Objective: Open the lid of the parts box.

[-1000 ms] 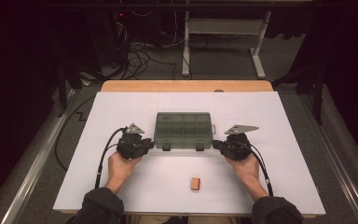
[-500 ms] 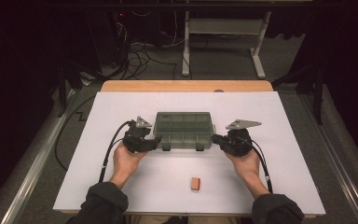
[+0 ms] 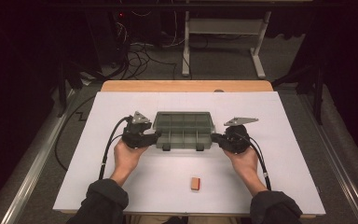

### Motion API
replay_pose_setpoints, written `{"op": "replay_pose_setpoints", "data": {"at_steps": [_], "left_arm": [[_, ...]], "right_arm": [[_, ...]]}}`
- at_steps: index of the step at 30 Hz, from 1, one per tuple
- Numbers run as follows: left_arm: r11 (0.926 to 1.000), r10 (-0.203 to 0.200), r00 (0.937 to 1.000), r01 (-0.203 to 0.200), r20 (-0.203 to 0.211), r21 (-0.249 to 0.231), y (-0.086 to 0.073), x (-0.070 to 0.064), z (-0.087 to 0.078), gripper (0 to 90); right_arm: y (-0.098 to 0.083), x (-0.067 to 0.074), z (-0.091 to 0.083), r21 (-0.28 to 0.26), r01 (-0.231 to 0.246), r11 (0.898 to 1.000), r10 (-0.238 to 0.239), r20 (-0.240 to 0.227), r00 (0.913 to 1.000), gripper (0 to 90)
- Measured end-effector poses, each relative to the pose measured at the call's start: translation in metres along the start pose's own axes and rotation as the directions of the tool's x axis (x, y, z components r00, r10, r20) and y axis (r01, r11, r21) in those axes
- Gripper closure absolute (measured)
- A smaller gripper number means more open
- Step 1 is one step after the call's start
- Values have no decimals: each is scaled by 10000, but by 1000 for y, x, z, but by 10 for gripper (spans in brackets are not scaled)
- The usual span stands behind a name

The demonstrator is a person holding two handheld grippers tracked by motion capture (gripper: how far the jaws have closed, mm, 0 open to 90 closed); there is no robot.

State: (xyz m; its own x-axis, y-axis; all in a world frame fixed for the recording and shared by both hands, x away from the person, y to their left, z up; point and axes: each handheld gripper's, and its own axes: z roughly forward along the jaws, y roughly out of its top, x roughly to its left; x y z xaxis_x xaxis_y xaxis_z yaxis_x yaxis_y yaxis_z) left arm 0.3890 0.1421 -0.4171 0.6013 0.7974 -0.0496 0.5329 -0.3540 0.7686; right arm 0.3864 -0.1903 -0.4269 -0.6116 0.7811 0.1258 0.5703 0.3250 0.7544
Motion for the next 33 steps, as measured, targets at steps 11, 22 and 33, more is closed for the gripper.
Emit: {"op": "replay_pose_setpoints", "data": {"at_steps": [11, 22, 33], "left_arm": [[9981, -473, 9982, 487, 368, -381, 9, 6, -1, 479], [9970, -618, 9971, 638, 455, -434, 13, 12, -1, 484], [9983, -439, 9989, 444, 138, -365, 21, 13, 2, 489]], "right_arm": [[20, -8, 19, 588, -438, 9973, 394, 740, 9965, 777], [27, -15, 36, 1170, -809, 9898, 675, 1145, 9911, 733], [33, -19, 45, 1352, -1076, 9850, 908, 1255, 9879, 715]]}}
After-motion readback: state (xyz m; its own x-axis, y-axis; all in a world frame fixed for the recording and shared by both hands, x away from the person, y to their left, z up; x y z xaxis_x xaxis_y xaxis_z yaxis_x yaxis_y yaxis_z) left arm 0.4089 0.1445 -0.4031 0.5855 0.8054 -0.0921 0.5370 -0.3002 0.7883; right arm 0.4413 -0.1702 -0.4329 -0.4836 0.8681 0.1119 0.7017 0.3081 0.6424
